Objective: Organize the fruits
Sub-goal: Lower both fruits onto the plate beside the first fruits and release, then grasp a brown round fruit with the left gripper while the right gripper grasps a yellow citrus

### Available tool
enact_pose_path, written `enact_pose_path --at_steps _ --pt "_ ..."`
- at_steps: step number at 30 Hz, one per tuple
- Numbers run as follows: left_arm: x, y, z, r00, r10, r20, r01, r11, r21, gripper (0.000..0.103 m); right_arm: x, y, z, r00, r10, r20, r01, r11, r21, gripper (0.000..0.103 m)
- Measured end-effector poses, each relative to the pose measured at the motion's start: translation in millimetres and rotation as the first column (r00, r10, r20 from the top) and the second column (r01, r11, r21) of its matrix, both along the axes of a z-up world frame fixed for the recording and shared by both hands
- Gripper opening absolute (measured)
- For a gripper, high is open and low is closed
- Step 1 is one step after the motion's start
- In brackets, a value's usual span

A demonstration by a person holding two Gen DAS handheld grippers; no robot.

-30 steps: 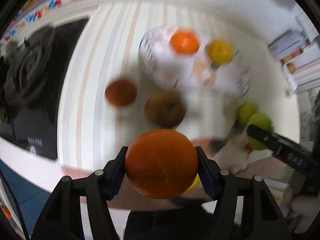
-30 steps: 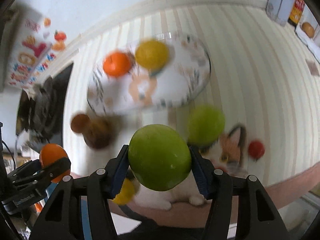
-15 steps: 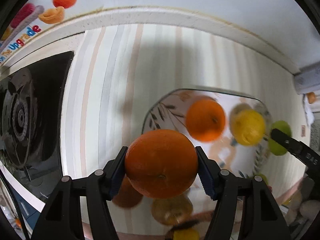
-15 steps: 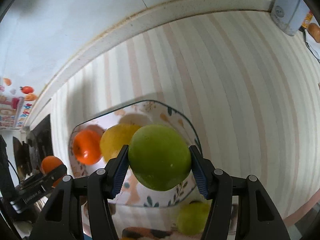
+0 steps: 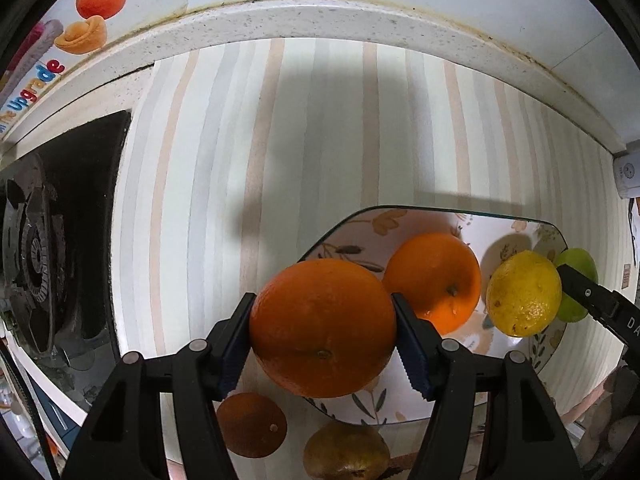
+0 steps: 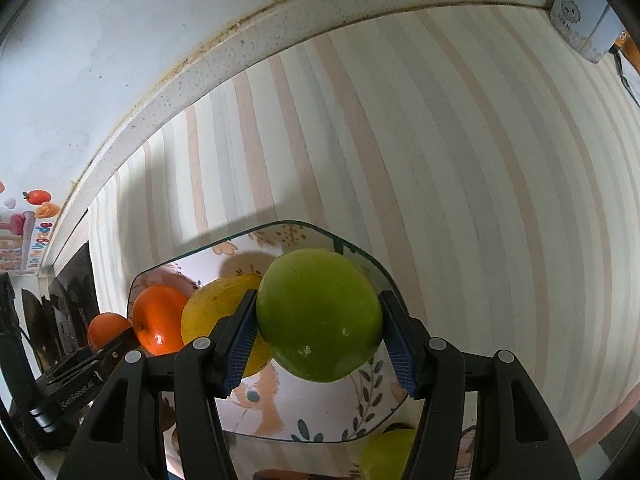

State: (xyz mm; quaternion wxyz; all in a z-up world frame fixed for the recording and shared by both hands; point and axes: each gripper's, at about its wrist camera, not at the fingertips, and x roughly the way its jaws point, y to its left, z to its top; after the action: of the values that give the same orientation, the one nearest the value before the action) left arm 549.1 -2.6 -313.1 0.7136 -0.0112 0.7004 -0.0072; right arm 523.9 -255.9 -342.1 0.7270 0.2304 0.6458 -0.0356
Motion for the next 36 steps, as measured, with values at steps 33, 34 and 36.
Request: enact_pose_path --at_steps 33,34,36 --pt "-84 6 66 0.976 0.005 0.218 -0.015 0.999 0.043 0.096 -113 54 66 0.966 0.236 0.101 -0.201 0.941 -0.272 0.094" --pt "-92 6 69 0.974 0.003 0.226 -0.012 0.999 0.041 0.096 -121 55 70 0.965 0.240 0.106 -0.202 0.939 -0.279 0.094" --pt "-114 4 76 0.970 -0.003 0.243 -0.005 0.999 0.032 0.096 -133 59 74 0.963 0.243 0.115 -0.202 0.937 -0.285 0.094"
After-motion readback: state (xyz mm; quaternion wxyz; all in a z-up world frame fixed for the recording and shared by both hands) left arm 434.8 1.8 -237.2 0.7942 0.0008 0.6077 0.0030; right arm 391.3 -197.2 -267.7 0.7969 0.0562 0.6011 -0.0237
